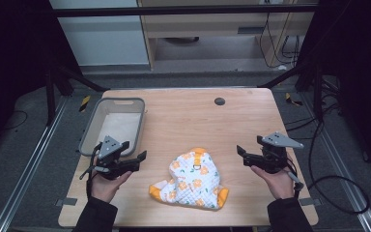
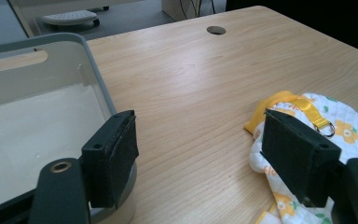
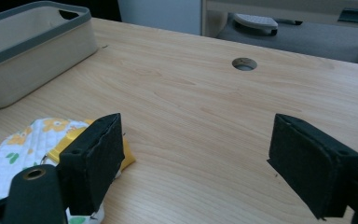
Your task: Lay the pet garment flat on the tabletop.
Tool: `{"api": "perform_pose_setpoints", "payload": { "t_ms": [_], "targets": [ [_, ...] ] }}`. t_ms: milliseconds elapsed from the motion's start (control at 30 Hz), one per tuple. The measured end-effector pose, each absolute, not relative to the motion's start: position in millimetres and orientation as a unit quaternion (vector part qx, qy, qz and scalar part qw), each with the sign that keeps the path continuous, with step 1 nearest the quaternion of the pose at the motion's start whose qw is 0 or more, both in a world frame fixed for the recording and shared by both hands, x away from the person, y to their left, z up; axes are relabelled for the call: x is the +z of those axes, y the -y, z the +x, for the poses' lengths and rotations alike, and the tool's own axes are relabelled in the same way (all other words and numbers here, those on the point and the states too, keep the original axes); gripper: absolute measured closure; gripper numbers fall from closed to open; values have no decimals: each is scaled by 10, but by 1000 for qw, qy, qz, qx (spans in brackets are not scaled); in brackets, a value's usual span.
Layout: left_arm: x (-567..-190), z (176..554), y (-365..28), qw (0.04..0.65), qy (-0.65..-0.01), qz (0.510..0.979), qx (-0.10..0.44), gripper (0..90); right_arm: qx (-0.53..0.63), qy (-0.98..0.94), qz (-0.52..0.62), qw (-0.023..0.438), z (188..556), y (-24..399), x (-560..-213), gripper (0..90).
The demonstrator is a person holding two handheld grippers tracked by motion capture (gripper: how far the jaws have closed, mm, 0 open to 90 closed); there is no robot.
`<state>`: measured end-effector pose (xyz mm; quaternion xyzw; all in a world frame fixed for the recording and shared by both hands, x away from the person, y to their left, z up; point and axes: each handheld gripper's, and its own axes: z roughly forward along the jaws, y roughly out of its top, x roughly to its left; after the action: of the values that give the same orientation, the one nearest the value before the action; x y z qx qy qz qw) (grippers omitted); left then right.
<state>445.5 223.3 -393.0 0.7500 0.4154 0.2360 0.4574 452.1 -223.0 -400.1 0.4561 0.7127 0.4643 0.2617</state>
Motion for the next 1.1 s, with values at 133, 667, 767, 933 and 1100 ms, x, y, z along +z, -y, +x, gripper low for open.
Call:
{"api": "perform_pose_setpoints", "payload": {
  "t_ms": [133,667,767,933,1100],
  "targets": [
    [-3953,4501,-2153,456,-412,755,229,263,465,-718,451,253,4562,2149,-3989,203],
    [-4160,4668,-1791,434,-394,784,205,272,454,-750,435,204,4659,1865,-4192,273],
    [-4225,4687,-1709,427,-389,792,196,275,448,-757,434,193,4663,1827,-4274,288],
    [-4328,4713,-1617,415,-384,803,185,287,437,-769,431,179,4660,1777,-4358,305],
    [-4414,4749,-1557,402,-382,813,175,299,432,-778,424,168,4657,1724,-4426,317]
  ]
}}
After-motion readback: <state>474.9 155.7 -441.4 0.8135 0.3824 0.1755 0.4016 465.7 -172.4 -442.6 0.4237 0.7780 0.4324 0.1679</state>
